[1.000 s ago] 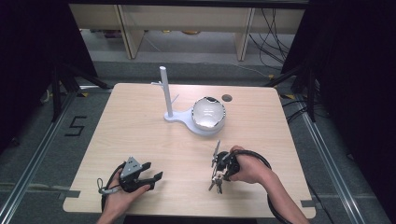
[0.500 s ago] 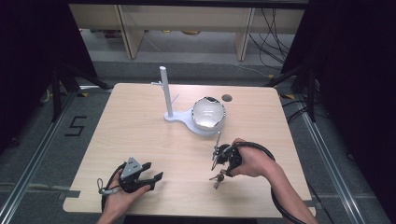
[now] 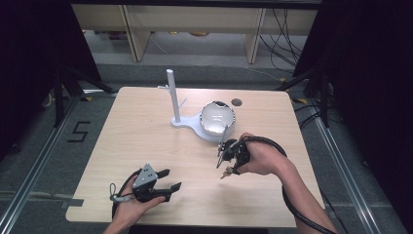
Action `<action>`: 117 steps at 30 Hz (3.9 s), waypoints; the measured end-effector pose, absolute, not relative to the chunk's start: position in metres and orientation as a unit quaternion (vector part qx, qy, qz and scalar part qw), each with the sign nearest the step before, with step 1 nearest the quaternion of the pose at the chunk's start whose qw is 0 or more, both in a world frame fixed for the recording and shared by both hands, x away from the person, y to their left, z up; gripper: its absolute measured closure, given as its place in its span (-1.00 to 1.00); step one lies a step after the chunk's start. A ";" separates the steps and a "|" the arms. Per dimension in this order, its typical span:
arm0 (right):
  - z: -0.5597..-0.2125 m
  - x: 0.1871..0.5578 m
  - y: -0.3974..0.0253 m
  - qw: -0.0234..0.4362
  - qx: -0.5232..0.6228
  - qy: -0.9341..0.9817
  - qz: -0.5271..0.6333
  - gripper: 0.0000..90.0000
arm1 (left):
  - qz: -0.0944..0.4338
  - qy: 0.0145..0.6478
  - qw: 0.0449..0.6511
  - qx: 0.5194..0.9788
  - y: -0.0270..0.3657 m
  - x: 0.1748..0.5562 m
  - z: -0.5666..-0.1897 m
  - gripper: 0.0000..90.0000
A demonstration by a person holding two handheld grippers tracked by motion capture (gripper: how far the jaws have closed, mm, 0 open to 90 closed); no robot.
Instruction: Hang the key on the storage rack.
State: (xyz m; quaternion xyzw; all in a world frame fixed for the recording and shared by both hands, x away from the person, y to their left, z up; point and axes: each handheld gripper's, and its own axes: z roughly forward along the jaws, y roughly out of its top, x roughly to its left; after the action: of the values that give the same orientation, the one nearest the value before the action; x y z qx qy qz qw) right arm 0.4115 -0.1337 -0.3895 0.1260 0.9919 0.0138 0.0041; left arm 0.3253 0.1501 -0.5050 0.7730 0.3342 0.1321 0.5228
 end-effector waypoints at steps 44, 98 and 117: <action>-0.354 0.404 -0.088 0.010 0.066 0.997 0.036 0.94 | 0.056 0.141 0.539 0.829 0.074 0.373 -0.474 0.59; -0.377 0.405 -0.109 0.030 0.060 0.993 0.098 0.77 | 0.312 0.064 0.223 0.921 0.107 0.389 -0.393 0.90; -0.406 0.397 -0.128 0.027 0.145 0.974 0.169 0.69 | 0.311 0.121 0.225 0.915 0.132 0.409 -0.383 0.90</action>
State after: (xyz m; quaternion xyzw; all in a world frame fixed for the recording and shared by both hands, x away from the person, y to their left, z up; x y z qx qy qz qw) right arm 0.3975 -0.1283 -0.4065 0.1454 0.9744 0.1695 0.0273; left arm 0.4086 0.1322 -0.3835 0.9154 0.1210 0.3115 0.2246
